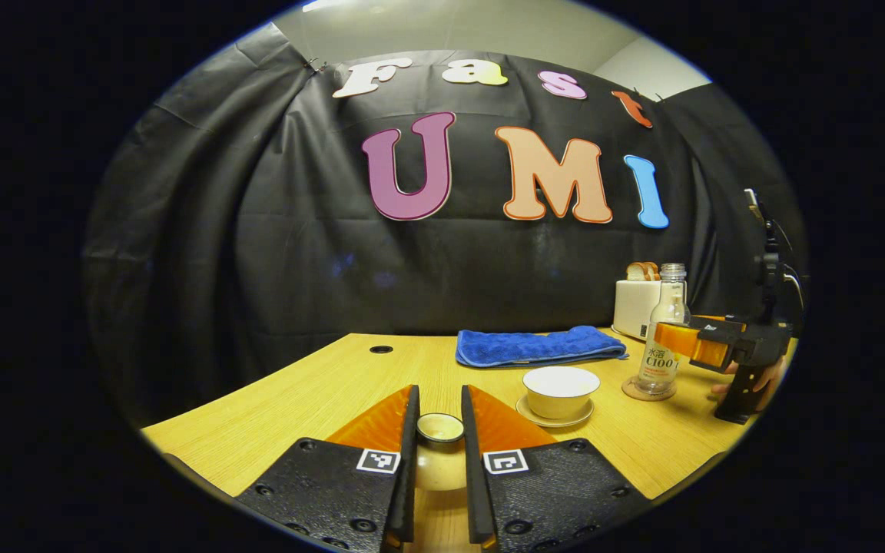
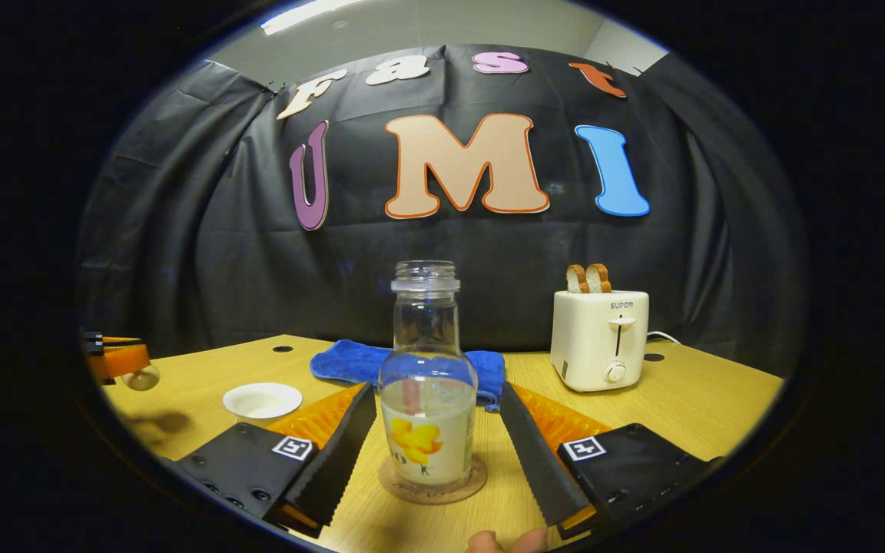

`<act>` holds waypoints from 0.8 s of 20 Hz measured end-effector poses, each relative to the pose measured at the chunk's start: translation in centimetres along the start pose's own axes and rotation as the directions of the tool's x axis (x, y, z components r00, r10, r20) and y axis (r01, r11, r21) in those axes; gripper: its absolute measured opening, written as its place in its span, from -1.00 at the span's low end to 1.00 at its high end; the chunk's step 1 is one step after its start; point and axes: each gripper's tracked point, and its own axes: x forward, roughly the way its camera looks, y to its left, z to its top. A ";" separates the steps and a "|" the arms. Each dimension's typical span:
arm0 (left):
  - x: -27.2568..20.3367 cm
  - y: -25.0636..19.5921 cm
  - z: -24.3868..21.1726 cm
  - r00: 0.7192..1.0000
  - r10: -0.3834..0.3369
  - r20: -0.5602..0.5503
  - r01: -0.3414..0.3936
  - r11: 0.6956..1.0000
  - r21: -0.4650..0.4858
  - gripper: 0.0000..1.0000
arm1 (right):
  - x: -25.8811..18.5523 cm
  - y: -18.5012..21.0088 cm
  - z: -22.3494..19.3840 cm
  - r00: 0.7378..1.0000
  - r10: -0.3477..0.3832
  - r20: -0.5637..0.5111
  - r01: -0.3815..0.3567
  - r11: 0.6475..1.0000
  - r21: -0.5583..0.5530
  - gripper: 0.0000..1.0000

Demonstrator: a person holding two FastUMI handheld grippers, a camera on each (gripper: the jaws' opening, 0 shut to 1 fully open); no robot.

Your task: Open the teacup lid with one hand, grasp the water bottle and pour water into the teacup with the other hand; after pouring, place the water bottle on the coaster and then close the teacup lid.

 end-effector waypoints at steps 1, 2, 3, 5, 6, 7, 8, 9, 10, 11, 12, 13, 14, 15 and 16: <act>0.3 -0.4 0.1 1.000 -0.020 0.000 0.020 1.000 0.000 -0.51 | -0.9 -0.3 0.0 1.000 0.010 0.000 -0.010 1.000 -0.001 1.00; 0.6 -1.0 -0.1 0.999 -0.037 0.000 0.037 0.999 0.000 -0.51 | -1.8 -0.5 0.1 1.000 0.020 0.002 -0.020 1.000 -0.001 1.00; 1.2 -1.4 0.0 0.999 -0.051 0.001 0.051 0.999 0.000 -0.51 | -2.7 -0.9 0.1 1.000 0.029 -0.001 -0.029 1.000 0.002 0.94; 2.5 -2.4 -0.1 0.997 -0.076 -0.003 0.076 0.997 -0.002 -0.51 | -4.8 -2.1 0.2 1.000 0.025 0.003 -0.025 1.000 0.000 1.00; 3.1 -2.9 -0.2 0.996 -0.088 -0.004 0.088 0.996 -0.002 -0.51 | -5.6 -2.8 0.4 1.000 0.021 0.005 -0.021 1.000 -0.001 1.00; 3.8 -3.4 -0.2 0.995 -0.096 -0.006 0.096 0.995 -0.001 -0.51 | -6.5 -3.4 0.5 1.000 0.016 0.007 -0.016 1.000 -0.001 1.00; 4.8 -4.1 -0.3 0.994 -0.105 -0.008 0.105 0.994 -0.002 -0.51 | -7.2 -4.1 0.7 1.000 0.009 0.007 -0.009 1.000 -0.001 0.94; 5.5 -4.7 -0.2 0.993 -0.114 -0.007 0.114 0.993 -0.002 -0.51 | -8.0 -5.0 0.7 1.000 0.000 0.009 0.000 1.000 0.000 0.94; 6.1 -5.2 -0.2 0.993 -0.118 -0.007 0.118 0.993 -0.002 -0.51 | -8.6 -5.4 0.7 1.000 -0.006 0.008 0.006 1.000 -0.001 0.94; 6.8 -5.6 -0.2 0.993 -0.122 -0.006 0.122 0.993 -0.001 -0.51 | -8.9 -5.9 0.8 1.000 -0.012 0.009 0.012 1.000 -0.001 0.94; 7.4 -6.2 -0.3 0.992 -0.126 -0.008 0.126 0.992 0.000 -0.50 | -9.3 -6.4 0.8 1.000 -0.016 0.010 0.016 1.000 -0.001 0.96; 7.9 -6.7 -0.2 0.992 -0.130 -0.005 0.130 0.992 -0.001 -0.50 | -9.7 -6.7 0.8 1.000 -0.017 0.011 0.017 1.000 -0.001 0.96; 8.3 -7.1 -0.2 0.991 -0.133 -0.006 0.133 0.991 0.000 -0.51 | -10.0 -6.6 0.8 1.000 -0.010 0.010 0.010 1.000 -0.001 0.96; 8.7 -7.4 -0.2 0.991 -0.137 -0.008 0.137 0.991 -0.001 -0.50 | -10.3 -6.6 0.9 1.000 0.001 0.010 -0.001 1.000 -0.001 0.94; 9.3 -7.9 -0.2 0.991 -0.137 -0.007 0.137 0.991 -0.001 -0.51 | -10.2 -6.7 1.2 1.000 0.006 0.011 -0.006 1.000 -0.001 0.94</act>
